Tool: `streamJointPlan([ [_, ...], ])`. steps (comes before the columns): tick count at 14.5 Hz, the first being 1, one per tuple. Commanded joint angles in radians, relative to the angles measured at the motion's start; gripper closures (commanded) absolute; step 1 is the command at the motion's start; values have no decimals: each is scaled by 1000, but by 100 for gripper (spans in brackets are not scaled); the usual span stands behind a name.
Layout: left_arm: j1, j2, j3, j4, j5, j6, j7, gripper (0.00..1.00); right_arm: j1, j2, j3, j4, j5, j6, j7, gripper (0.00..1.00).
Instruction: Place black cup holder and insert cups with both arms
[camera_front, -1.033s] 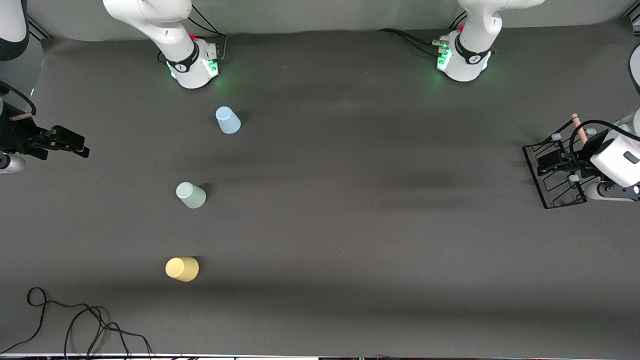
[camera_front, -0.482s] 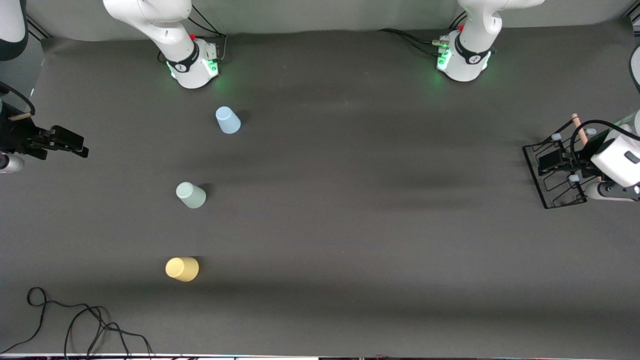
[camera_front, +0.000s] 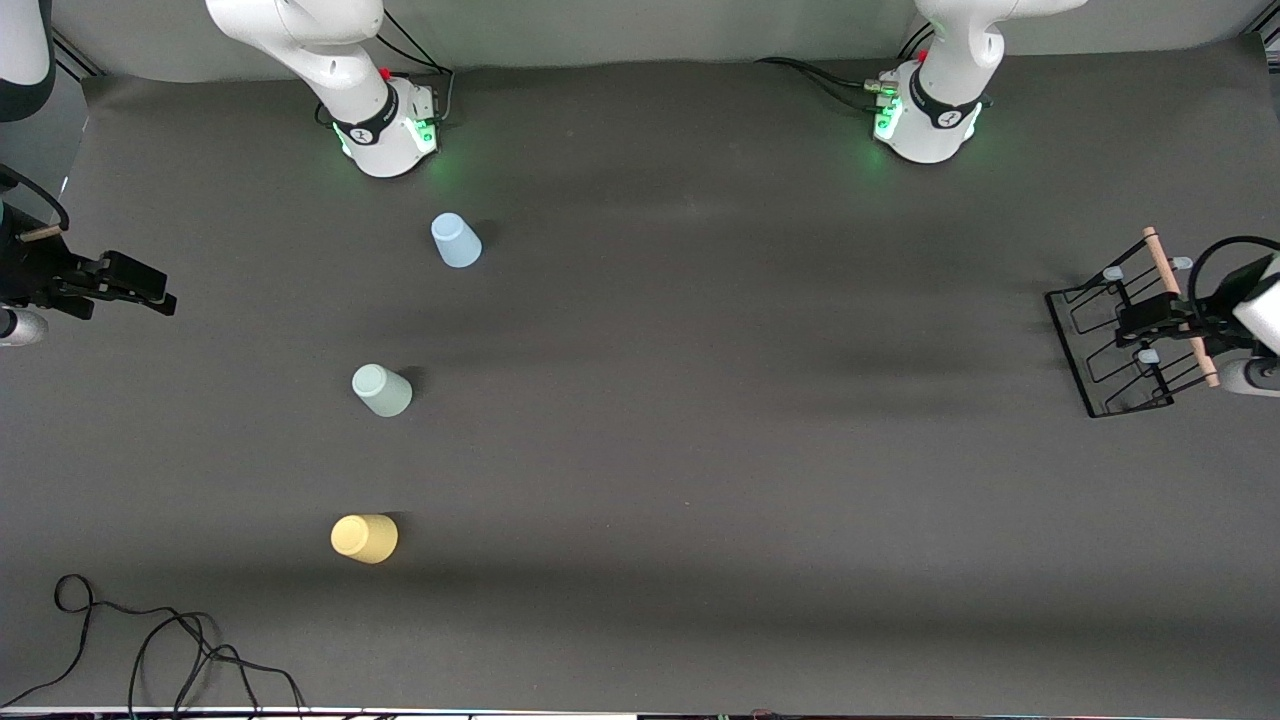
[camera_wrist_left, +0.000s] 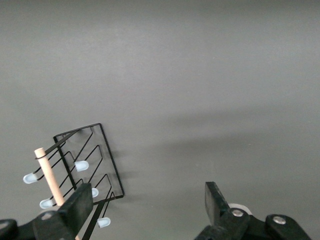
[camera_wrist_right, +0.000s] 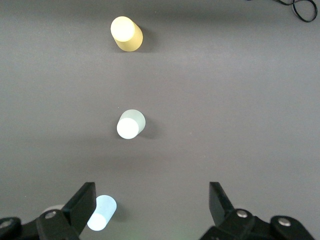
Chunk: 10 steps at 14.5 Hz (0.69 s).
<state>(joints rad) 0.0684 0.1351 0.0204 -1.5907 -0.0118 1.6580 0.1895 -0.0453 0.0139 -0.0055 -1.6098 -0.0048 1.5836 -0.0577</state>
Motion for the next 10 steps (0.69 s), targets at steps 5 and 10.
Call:
streamJointPlan([
  [5, 125, 4, -2, -11, 3, -30, 53, 0, 5, -3, -4, 2, 6, -14, -25, 0],
  [10, 226, 47, -2, -17, 64, -17, 188, 1, 5, -3, -4, 1, 6, -14, -25, 0],
])
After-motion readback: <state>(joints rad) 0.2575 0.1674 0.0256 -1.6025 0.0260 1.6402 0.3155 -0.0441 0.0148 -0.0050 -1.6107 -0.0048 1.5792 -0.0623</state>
